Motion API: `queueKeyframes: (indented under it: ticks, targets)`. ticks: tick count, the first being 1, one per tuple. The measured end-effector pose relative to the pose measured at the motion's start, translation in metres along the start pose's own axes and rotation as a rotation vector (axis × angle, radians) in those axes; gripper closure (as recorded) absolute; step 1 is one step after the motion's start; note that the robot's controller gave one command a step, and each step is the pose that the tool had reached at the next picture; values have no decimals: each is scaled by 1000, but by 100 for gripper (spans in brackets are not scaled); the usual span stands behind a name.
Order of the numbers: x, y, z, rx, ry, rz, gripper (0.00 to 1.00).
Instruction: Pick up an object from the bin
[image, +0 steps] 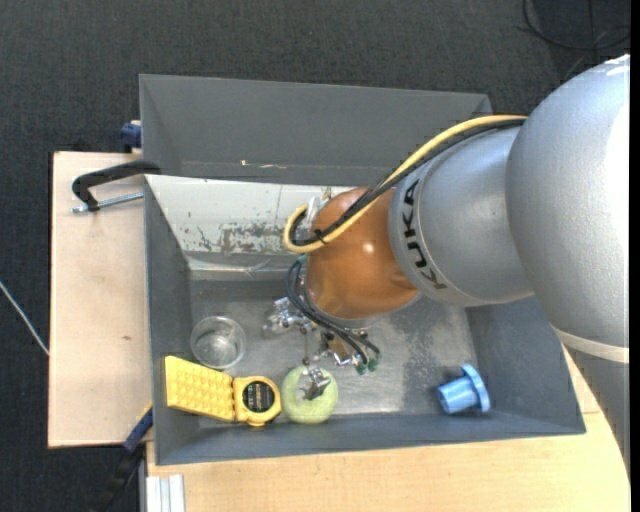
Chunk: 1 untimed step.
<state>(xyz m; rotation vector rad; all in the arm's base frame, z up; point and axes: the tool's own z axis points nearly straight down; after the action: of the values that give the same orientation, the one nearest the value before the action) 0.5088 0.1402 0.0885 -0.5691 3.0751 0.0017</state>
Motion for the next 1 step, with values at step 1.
queueKeyframes:
  ticks: [1]
  targets:
    - [-19,41,-1,7,9,-43,0]
